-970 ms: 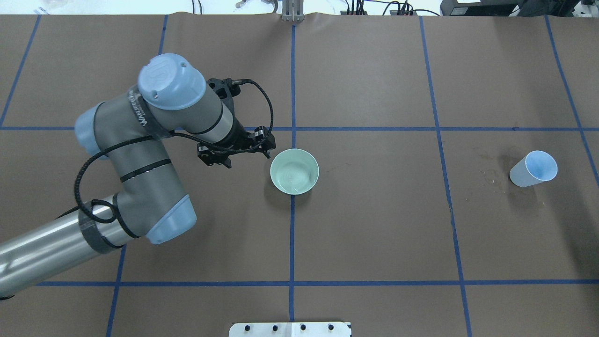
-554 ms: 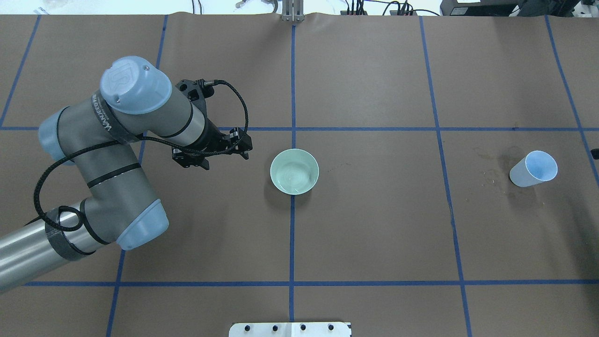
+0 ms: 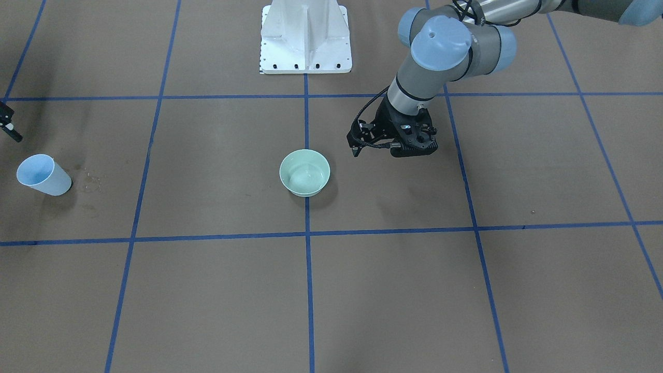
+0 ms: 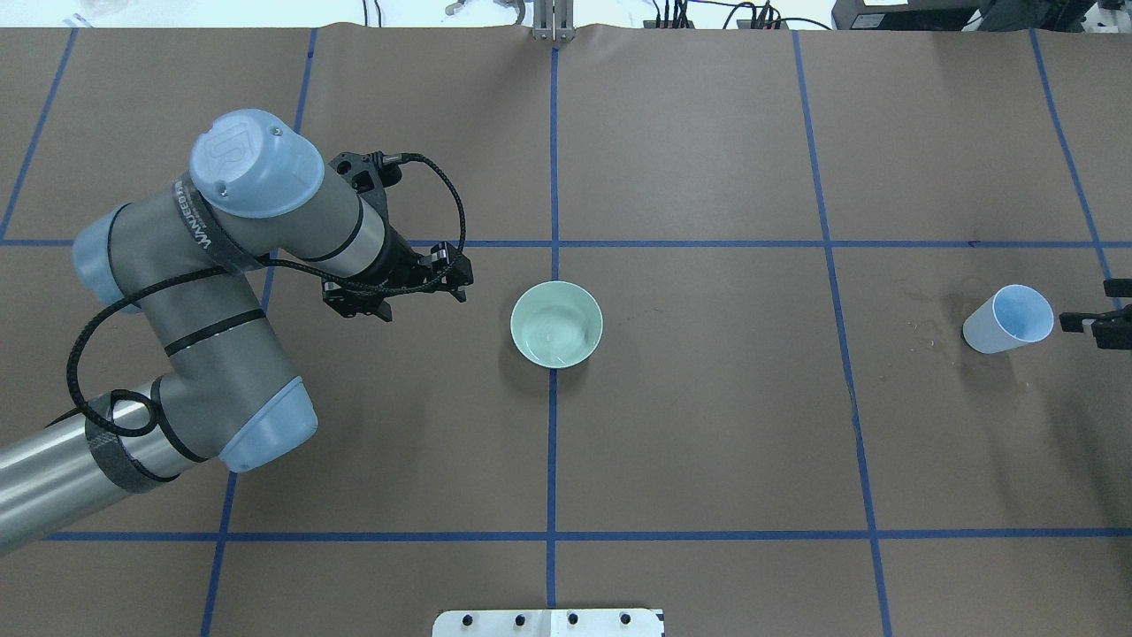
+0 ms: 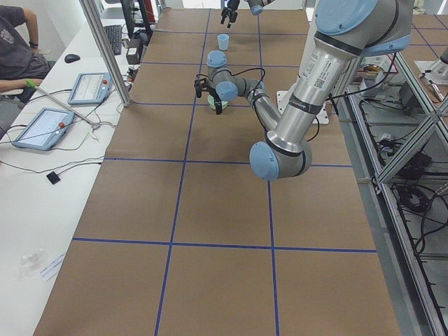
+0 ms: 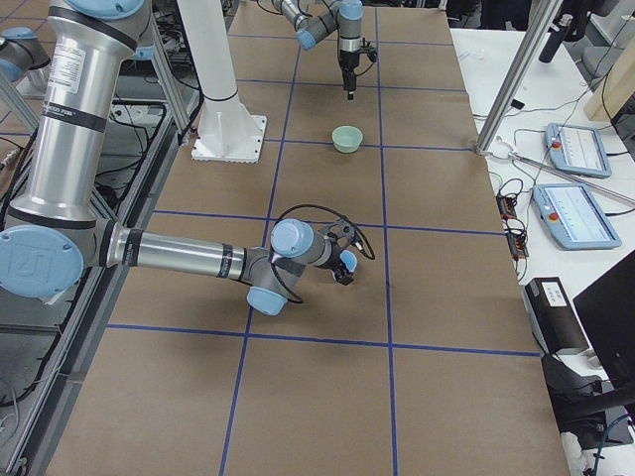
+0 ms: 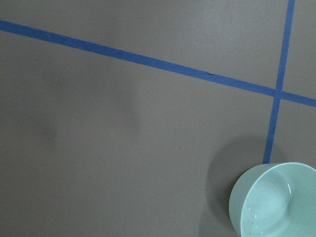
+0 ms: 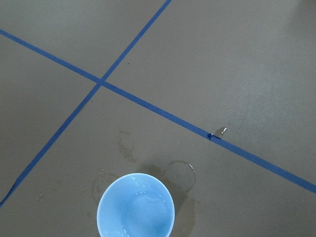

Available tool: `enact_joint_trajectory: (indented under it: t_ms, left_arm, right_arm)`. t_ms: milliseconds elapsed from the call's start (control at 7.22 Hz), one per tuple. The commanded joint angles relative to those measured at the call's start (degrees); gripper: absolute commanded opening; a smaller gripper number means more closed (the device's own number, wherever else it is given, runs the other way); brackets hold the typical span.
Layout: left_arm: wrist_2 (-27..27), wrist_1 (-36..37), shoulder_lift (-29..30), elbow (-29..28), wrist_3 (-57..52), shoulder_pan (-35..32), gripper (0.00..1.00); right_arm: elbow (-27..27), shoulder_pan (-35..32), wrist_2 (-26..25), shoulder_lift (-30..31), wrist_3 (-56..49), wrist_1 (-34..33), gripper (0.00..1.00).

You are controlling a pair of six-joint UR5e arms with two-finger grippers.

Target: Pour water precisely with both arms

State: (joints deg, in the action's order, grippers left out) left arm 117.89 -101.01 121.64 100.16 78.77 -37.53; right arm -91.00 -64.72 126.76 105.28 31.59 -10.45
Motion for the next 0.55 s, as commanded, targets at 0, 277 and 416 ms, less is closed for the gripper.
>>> enact_joint_trajectory:
  t_ms: [0,277,416]
  left_arm:
    - [0.0,0.0,-0.1,-0.1,0.2,0.0,1.0]
    - [0.0,-0.1,0.0,0.0,0.2,0.0,1.0]
    - [0.0,0.0,0.1,0.1,0.3,0.0,1.0]
  right_arm:
    - [1.2,3.3,-4.0,2.7,2.2,7.9,0.99]
    - [2.8,5.7,-10.5,4.9,-3.2,11.4,0.99]
    - [4.0,6.9,-10.3,4.4,-1.1,11.6,0.99]
